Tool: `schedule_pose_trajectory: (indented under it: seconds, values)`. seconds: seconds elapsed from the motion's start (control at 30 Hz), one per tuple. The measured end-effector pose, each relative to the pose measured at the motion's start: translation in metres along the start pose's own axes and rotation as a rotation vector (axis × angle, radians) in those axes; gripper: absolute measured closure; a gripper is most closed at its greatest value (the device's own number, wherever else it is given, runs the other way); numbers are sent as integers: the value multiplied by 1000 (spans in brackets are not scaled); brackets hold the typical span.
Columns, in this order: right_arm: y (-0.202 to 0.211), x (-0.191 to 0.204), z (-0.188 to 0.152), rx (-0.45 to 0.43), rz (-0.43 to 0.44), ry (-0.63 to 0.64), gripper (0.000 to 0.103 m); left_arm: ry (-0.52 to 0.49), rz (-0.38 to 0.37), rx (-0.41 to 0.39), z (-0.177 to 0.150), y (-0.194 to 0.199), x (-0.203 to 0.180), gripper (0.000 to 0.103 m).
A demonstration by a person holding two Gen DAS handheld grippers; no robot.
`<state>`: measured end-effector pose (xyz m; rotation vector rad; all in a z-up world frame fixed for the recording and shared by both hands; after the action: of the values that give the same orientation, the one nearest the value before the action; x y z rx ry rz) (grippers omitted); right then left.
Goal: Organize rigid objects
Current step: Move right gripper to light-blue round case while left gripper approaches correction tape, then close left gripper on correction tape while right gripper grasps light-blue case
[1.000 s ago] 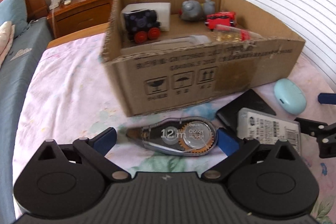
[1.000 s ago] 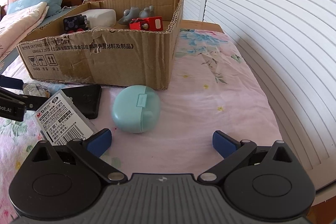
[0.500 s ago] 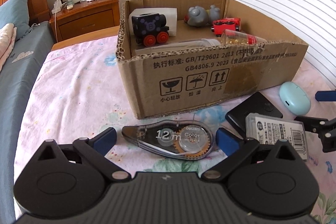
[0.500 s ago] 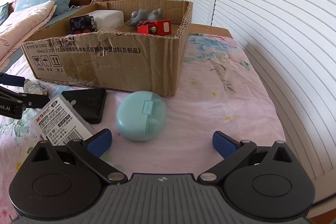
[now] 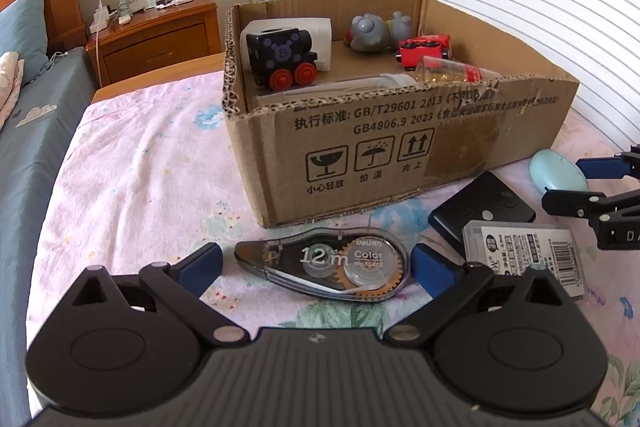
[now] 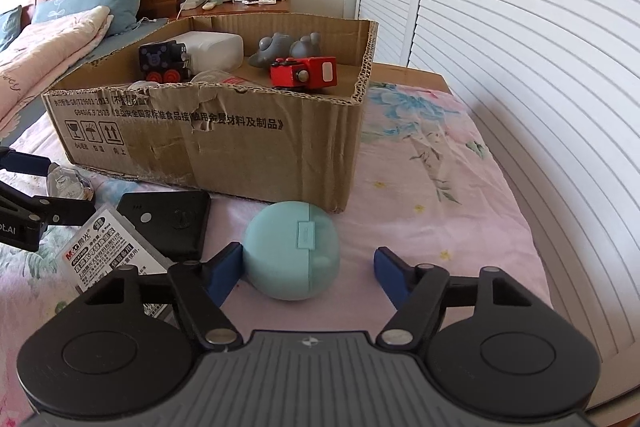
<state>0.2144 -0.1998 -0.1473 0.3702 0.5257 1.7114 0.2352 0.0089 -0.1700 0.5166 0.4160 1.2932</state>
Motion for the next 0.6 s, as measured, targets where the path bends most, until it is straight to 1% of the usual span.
schedule_pose_trajectory:
  seconds: [0.23,0.37,0.6]
  values:
    - [-5,5,3,-4,19,16,27,-15,-23,-13,1,-1,-1,4]
    - [-4,6,4,-8,44,15,33,-35,-50,-8,2,-1,-1,5]
    - [-5,6,5,-6,58,27,36,-70,-100,4,2,-3,-1,5]
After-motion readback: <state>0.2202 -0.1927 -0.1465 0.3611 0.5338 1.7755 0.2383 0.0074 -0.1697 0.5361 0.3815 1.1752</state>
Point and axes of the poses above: each gripper's, at about its wrist camera, not at the fingertips, and y roughly against the way its jaws point, x to its left, z to its top, the point moved 7 cm from there along -y, roughly the way its jaws point, and after that the axes turned 11 degrees about -x, right-handed, at the moved point
